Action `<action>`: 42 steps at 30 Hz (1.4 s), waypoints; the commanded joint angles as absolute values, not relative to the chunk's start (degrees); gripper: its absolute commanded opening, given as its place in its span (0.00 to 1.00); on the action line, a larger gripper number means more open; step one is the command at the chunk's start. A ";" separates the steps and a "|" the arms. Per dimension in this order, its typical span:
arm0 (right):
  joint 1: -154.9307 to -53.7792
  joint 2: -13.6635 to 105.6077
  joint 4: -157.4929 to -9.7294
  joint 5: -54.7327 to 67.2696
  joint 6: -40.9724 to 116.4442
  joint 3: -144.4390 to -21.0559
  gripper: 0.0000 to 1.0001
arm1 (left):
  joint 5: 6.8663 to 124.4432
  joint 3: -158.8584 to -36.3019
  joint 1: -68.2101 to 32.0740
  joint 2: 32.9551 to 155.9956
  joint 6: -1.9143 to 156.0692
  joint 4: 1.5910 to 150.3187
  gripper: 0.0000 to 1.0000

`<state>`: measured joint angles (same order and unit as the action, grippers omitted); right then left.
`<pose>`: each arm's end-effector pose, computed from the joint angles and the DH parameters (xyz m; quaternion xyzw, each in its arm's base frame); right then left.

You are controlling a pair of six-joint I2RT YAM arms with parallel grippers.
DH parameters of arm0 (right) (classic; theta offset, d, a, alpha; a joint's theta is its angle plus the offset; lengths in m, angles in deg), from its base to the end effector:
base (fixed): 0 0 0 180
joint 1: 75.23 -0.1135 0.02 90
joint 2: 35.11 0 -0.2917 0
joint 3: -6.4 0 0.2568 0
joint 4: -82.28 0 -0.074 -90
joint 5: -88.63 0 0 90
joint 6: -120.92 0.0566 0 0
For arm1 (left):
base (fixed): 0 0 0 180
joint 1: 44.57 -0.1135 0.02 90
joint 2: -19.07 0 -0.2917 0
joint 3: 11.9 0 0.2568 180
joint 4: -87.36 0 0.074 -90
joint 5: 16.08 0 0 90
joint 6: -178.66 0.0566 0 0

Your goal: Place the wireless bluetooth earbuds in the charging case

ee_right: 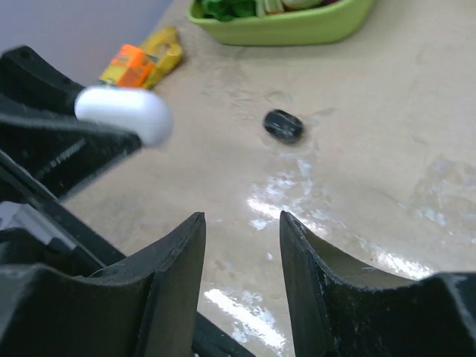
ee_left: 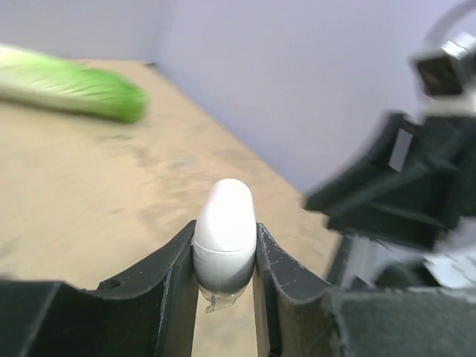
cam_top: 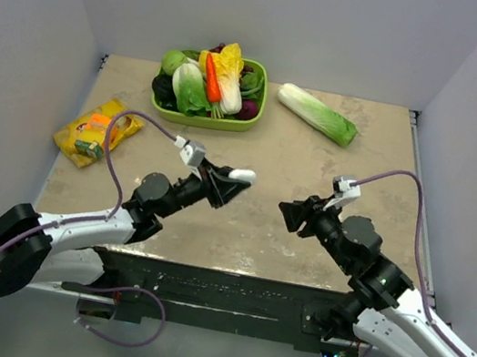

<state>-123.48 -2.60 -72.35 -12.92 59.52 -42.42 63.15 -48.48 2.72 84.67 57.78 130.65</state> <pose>0.1072 0.1031 0.3220 -0.0648 0.7569 0.3414 0.5535 0.1616 -0.1906 0.2865 0.1605 0.5943 -0.5402 0.5738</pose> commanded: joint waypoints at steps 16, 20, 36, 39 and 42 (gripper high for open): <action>-123.48 8.58 -79.99 -9.90 63.27 -32.69 0.46 | 74.18 -59.60 -19.69 109.32 46.12 100.48 0.00; -123.48 6.56 -78.32 -10.07 62.39 -32.86 0.48 | 72.95 -61.01 -19.87 113.46 45.51 100.39 0.02; -123.48 4.00 -74.01 -10.60 61.68 -34.97 0.50 | 79.27 -53.90 -20.22 104.17 44.89 91.43 0.64; -123.48 3.83 -73.92 -10.51 61.68 -34.89 0.50 | 82.26 -52.31 -20.57 97.76 44.89 88.54 1.00; -123.48 4.18 -73.05 -11.04 61.60 -35.59 0.50 | 84.64 -52.48 -20.66 91.09 45.33 84.32 1.00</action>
<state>-123.48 4.29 -73.86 -10.61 62.36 -32.54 79.92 -53.22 -20.08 98.49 45.26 91.81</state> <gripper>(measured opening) 0.503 0.994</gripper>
